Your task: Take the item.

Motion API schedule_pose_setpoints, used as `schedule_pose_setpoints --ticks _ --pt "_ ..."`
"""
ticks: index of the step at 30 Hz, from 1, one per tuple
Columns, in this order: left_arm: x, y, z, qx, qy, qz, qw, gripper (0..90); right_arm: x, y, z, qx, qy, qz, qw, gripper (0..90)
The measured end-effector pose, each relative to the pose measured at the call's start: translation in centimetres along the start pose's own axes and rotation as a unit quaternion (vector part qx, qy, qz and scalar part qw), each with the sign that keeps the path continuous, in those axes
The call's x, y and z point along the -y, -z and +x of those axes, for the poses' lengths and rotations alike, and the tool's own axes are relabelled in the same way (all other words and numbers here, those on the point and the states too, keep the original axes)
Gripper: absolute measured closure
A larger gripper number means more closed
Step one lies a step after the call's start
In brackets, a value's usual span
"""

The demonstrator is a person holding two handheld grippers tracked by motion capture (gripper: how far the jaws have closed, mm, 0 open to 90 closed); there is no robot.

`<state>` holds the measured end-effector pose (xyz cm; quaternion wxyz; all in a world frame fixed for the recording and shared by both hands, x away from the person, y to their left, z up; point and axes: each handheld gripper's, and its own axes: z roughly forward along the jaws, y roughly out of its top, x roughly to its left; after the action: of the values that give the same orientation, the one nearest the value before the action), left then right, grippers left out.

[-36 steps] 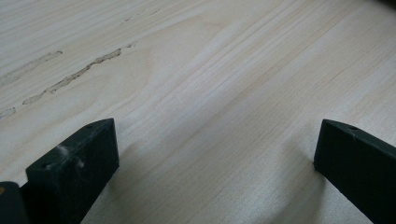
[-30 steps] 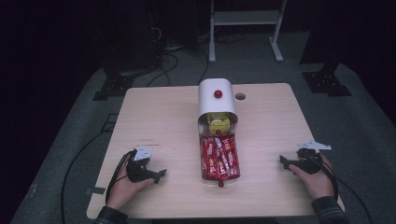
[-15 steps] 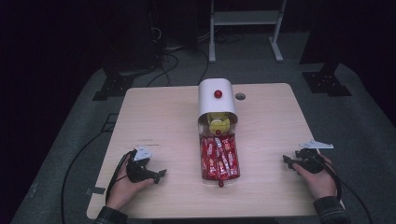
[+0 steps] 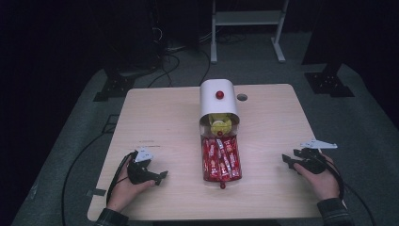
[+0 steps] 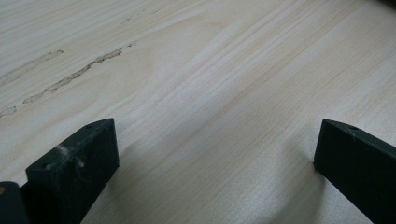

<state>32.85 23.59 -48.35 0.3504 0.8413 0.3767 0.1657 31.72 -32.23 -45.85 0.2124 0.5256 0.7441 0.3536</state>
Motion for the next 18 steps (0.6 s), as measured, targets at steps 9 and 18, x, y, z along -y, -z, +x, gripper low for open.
schedule_pose_setpoints --ticks 9,18 --pt "0.0 0.0 0.0 0.0 0.0 0.0 1.0 0.0 -0.7 0.4 1.0 -0.023 0.01 -0.01 0.9996 43.2" --pt "0.0 0.0 0.0 0.0 -0.002 0.0 1.0 0.0 -1.4 0.7 1.7 -0.035 0.019 -0.015 0.9991 43.0"
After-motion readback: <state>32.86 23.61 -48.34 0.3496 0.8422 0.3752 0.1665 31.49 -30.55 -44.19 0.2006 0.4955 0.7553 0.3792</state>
